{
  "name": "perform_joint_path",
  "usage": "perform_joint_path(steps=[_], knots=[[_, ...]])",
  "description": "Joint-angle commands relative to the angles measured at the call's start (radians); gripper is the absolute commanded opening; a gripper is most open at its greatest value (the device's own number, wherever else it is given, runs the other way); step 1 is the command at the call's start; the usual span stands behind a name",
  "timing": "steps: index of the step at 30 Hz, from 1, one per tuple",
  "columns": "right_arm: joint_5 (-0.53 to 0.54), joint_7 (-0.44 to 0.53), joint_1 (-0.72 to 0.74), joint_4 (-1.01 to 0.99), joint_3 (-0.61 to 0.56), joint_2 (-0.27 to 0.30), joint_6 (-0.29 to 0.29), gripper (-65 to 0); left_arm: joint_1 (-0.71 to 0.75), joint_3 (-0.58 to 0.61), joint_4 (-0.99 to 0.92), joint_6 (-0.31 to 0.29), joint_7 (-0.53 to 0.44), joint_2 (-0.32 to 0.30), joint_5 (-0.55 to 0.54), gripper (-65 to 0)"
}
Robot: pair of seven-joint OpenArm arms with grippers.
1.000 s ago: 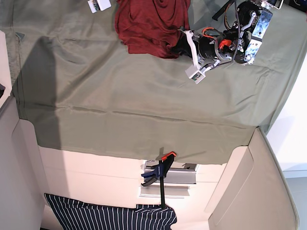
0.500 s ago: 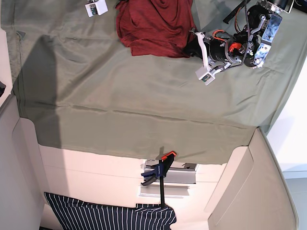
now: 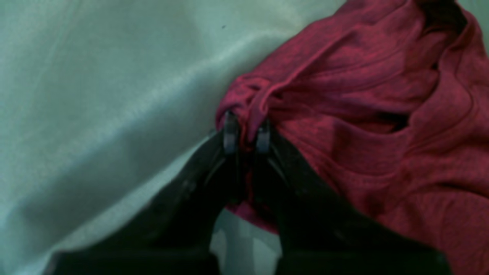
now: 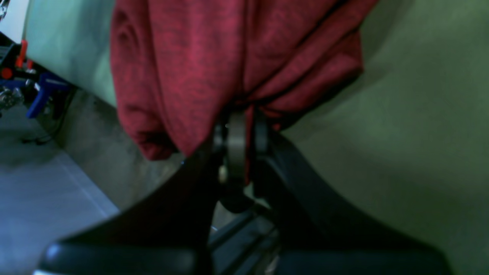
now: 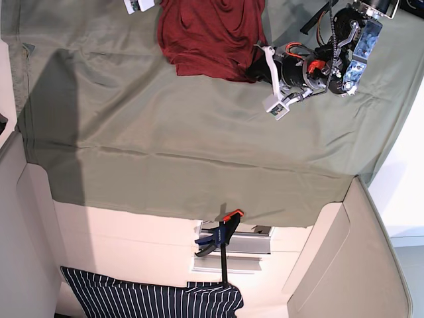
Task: Fold the T-shirt properly
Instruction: 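Hold the red bundle with both grippers and pull it away from the table edge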
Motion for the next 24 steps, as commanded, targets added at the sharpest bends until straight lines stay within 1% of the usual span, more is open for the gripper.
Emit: perform_joint_path(steps=[1, 8, 10, 11, 12, 13, 14, 15, 19, 24], knots=[[0.023, 0.013, 0.002, 0.018, -0.004, -0.004, 0.000, -65.0, -0.030, -0.008, 0.011, 0.012, -0.039, -0.009, 0.012, -65.0], [0.016, 0.019, 0.007, 0.018, -0.004, -0.003, 0.000, -65.0, -0.029, -0.008, 0.012, 0.012, -0.040, -0.009, 0.025, -65.0], [0.007, 0.020, 0.009, 0.018, -0.004, -0.003, 0.018, -65.0, -0.029, -0.008, 0.011, 0.012, -0.039, -0.010, 0.044, -65.0], [0.000, 0.020, 0.011, 0.018, -0.004, -0.003, 0.031, -57.4, -0.030, -0.008, 0.012, 0.012, -0.034, -0.010, 0.056, -65.0], [0.000, 0.023, 0.013, 0.018, -0.004, -0.003, 0.039, -47.8, -0.030, -0.008, 0.012, 0.012, -0.032, -0.010, 0.066, -57.8], [0.000, 0.026, 0.017, 0.018, -0.004, -0.003, 0.039, -40.6, -0.031, -0.009, 0.012, 0.013, -0.032, -0.011, 0.073, -50.5], [0.000, 0.027, 0.023, 0.018, -0.004, -0.003, 0.039, -36.6, -0.033, -0.009, 0.012, 0.013, -0.032, -0.014, 0.074, -44.9], [0.000, 0.027, 0.030, 0.018, -0.004, -0.003, 0.038, -36.0, -0.036, -0.009, 0.012, 0.013, -0.031, -0.018, 0.075, -42.1], [0.000, 0.027, 0.072, 0.018, -0.004, -0.003, 0.038, -36.1, -0.073, -0.010, 0.013, 0.020, 0.008, -0.043, 0.075, -42.0], [-0.008, 0.027, 0.124, 0.018, -0.004, -0.003, 0.038, -36.1, -0.120, -0.011, 0.021, 0.020, 0.051, -0.116, 0.071, -42.0]])
